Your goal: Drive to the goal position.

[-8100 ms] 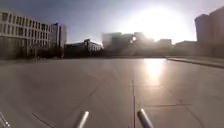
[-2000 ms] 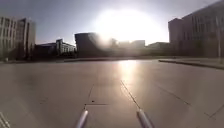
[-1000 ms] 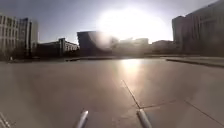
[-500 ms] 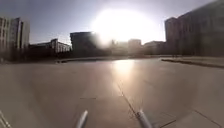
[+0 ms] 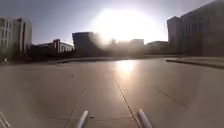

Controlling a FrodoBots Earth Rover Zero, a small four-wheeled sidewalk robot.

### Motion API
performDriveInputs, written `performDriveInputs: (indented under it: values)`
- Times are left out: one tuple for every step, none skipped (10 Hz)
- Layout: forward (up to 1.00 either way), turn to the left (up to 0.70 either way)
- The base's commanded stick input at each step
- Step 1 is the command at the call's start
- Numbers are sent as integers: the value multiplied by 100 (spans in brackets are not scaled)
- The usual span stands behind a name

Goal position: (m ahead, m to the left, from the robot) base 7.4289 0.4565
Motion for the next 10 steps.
performDriveInputs:
  values:
    - [100, 0]
    - [100, 0]
    - [100, 0]
    - [100, 0]
    - [100, 0]
    - [100, 0]
    - [100, 0]
    - [100, 0]
    - [100, 0]
    - [100, 0]
